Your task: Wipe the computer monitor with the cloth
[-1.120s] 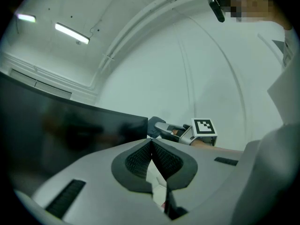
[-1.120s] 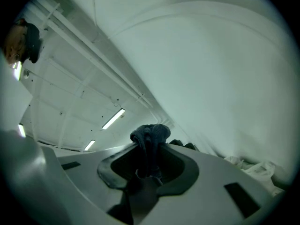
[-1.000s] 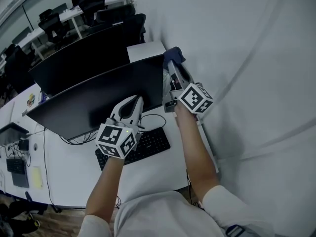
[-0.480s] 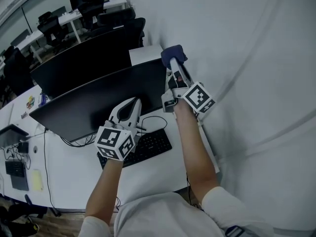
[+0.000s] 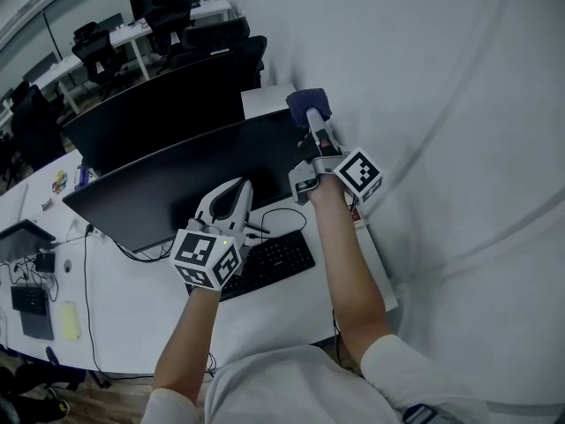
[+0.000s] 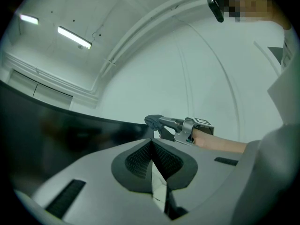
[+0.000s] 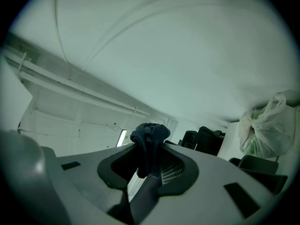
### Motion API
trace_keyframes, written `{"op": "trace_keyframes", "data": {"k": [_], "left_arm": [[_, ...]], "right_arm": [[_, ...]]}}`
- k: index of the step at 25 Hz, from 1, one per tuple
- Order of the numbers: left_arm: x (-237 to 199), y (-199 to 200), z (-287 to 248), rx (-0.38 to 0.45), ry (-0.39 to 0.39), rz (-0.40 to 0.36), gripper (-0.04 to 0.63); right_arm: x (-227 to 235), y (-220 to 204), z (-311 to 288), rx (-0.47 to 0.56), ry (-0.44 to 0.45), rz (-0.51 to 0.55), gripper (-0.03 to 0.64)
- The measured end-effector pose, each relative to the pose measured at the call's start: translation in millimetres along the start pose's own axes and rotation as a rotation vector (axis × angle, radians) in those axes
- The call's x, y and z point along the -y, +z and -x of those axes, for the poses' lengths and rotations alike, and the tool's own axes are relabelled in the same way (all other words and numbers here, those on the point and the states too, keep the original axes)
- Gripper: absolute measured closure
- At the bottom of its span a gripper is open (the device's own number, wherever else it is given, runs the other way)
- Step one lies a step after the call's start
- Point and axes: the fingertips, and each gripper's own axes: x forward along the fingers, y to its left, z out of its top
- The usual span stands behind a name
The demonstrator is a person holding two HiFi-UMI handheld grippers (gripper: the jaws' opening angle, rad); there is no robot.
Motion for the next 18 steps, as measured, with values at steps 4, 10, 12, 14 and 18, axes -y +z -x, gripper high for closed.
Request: {"op": "trace_keyframes", "data": {"k": [4,10,12,14,18], "left_arm": [[-9.4,-0.6,8.4,0.004,0.009,0.003,0.589],[-18.2,3.8,19.9,0.008,0.016,0.001,0.589],[-22.5,6.3,25.7,0.010,0.022,0.002,0.589],[-28.4,9.9,32.8,0.014,0.029,0.002,0.589],[-43.3,14.0,50.2,0.014,0.041,-0.002,0.589]], "right_arm": [[5.4,-9.5,0.2,0.000,-0.022,-0.041,0.499],[-6.4,-36.1,-1.0,-0.049,-0.015,-0.064,0.499],[-13.9,-48.4,-2.8,-0.066,0.000,-0.070,0.499],[-20.9,-62.3,-4.6,-0.088,0.007,-0.064,0.499],[-37.3,-96.5,-10.5,-0.132,0.045,-0.072,0.499]]}}
